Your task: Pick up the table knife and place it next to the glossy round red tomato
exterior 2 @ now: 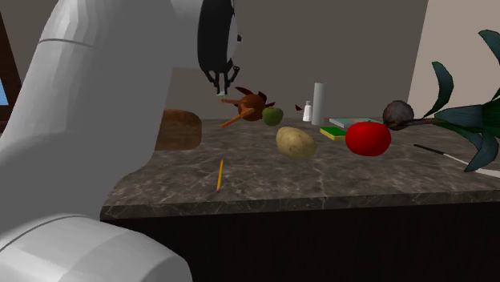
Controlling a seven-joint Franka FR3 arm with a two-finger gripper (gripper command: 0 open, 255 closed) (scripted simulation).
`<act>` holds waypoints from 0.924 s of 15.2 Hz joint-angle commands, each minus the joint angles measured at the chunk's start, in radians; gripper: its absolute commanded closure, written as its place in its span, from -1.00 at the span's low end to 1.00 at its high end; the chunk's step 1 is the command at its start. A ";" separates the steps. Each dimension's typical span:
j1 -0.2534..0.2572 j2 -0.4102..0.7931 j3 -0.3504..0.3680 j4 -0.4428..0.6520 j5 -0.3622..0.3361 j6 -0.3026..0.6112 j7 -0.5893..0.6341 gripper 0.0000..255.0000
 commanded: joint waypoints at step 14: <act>-0.311 -0.421 -0.097 -0.574 0.157 0.180 -0.336 1.00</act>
